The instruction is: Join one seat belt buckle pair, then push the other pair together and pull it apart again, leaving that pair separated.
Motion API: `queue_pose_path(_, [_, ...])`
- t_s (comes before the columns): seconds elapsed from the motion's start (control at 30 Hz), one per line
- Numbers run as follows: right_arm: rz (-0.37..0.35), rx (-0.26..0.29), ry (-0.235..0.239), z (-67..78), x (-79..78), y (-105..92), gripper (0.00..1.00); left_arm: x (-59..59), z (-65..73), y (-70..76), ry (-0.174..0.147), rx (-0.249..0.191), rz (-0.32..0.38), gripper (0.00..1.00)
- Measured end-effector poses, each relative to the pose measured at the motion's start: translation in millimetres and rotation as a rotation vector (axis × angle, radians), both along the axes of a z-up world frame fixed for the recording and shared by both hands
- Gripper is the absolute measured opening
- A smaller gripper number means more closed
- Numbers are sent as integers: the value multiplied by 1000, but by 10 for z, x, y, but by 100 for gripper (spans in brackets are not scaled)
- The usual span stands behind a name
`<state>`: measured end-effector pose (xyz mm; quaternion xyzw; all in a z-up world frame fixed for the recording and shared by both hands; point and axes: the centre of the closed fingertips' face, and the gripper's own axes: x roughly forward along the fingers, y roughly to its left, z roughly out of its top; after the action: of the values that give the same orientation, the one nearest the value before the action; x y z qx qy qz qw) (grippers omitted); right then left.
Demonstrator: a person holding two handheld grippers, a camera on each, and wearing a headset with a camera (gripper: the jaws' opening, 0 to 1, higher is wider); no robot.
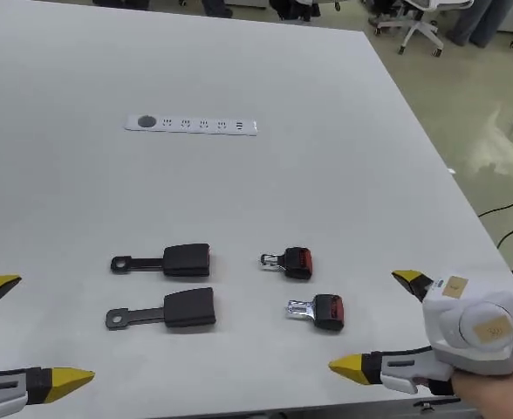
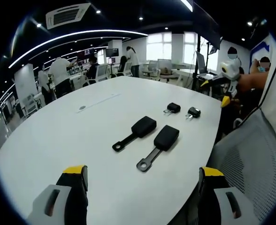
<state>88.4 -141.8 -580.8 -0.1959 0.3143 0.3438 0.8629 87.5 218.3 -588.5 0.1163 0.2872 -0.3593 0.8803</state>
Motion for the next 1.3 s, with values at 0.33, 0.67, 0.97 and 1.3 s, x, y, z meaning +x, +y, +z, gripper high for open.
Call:
queue_pose_path(0.33, [-11,18,10,39,23,-19,97,-5,18,-1,-10,16,-18,100])
queue_pose_path(0.67, [-4,15,20,26,-3,-19,98,2,35,-60,-5,1,-29,100])
queue_pose_path(0.97, [20,10,21,31,-18,-16,91,43,86,-47,-20,14,-24,99])
queue_pose_path(1.3, [43,-11,25,11,-13,-13,88,25,52,-62,-7,18,-44,96])
